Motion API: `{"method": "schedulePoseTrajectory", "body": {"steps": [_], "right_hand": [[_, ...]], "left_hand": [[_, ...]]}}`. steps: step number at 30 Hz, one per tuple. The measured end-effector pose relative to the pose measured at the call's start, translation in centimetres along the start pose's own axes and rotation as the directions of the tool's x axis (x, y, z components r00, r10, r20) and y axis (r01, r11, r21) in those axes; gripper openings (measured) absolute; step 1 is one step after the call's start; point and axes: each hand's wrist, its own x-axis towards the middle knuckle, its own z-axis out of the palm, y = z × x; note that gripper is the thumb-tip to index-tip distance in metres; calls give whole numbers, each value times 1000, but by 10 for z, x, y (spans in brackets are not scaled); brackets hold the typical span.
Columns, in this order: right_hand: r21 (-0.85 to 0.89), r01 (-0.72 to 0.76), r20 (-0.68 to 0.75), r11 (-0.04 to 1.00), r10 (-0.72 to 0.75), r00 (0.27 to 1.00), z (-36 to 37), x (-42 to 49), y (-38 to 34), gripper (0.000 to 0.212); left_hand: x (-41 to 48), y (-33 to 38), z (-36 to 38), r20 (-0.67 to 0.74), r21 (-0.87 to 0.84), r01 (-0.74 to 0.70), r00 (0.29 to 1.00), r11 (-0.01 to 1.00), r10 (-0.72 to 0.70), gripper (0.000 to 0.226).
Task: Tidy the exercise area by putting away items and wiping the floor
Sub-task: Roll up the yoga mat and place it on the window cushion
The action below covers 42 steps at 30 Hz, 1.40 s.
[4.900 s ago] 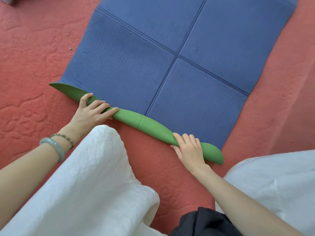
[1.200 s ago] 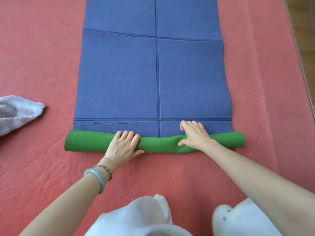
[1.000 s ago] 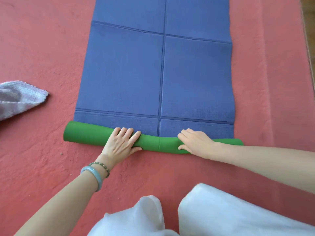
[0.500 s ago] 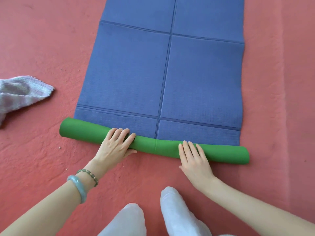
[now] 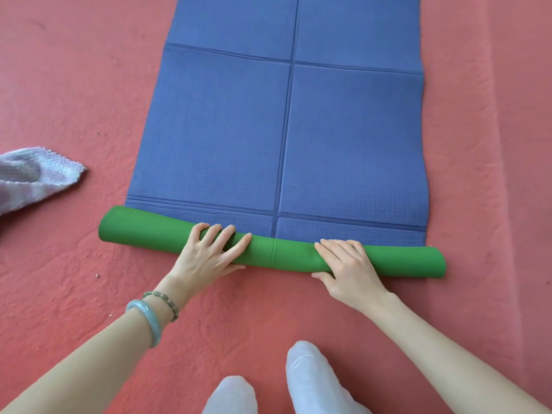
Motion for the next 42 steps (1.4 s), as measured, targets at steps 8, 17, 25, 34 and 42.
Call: {"method": "schedulePoseTrajectory", "body": {"steps": [8, 17, 25, 34, 42], "right_hand": [[-228, -148, 45, 962, 162, 986, 0, 4, 2, 76], [-275, -98, 106, 956, 131, 986, 4, 27, 19, 74], [-332, -84, 115, 940, 129, 985, 5, 27, 16, 78], [-401, -106, 184, 910, 193, 964, 2, 31, 9, 78], [-386, -90, 233, 918, 191, 953, -2, 31, 9, 79]], "left_hand": [[36, -27, 0, 148, -110, -47, 987, 993, 63, 54], [18, -86, -25, 369, -211, 131, 928, 969, -45, 86], [2, -133, -32, 617, -94, 215, 779, 972, -112, 99], [19, -134, -36, 851, -70, 379, 505, 923, -143, 72], [30, -142, -34, 963, -81, 569, 256, 818, -84, 54]]}}
